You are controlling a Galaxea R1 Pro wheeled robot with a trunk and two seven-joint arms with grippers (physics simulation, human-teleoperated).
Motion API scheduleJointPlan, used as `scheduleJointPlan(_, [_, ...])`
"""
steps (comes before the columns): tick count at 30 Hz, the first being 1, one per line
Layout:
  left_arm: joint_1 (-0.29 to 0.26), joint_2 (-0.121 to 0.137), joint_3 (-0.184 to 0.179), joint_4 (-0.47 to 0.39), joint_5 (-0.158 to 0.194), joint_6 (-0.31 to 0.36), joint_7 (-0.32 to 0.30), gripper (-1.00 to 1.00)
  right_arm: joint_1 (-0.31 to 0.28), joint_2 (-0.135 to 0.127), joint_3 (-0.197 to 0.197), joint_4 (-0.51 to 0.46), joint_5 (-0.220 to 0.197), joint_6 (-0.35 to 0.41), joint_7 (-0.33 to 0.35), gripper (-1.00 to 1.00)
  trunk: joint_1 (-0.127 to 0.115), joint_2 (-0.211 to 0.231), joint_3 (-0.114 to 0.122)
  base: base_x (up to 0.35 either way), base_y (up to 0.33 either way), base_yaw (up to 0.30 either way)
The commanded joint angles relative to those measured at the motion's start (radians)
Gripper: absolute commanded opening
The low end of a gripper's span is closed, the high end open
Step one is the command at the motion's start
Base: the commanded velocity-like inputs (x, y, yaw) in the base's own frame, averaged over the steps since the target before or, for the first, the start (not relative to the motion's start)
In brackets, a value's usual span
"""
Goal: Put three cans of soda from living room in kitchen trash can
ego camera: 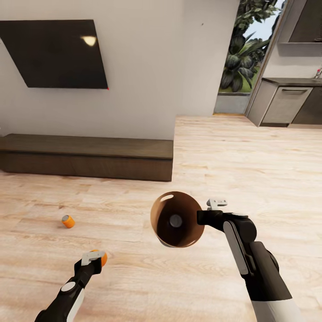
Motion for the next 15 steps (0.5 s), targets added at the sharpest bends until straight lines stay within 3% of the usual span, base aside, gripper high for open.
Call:
scheduleJointPlan(1, [0.000, 0.000, 0.000, 0.000, 0.000, 0.000, 0.001, -1.00, 0.000, 0.000, 0.001, 0.000, -0.024, 0.000, 0.005, -1.00, -0.004, 0.007, 0.005, 0.000, 0.000, 0.000])
scheduleJointPlan(6, [0.000, 0.000, 0.000, -0.001, 0.000, 0.000, 0.000, -1.00, 0.000, 0.000, 0.001, 0.000, -0.024, 0.000, 0.005, -1.00, -0.015, 0.028, 0.023, 0.000, 0.000, 0.000])
scheduleJointPlan(15, [0.000, 0.000, 0.009, -0.076, 0.002, -0.002, -0.003, -1.00, 0.000, 0.000, 0.002, 0.001, -0.022, -0.001, 0.005, -1.00, -0.015, 0.028, 0.026, 0.000, 0.000, 0.000])
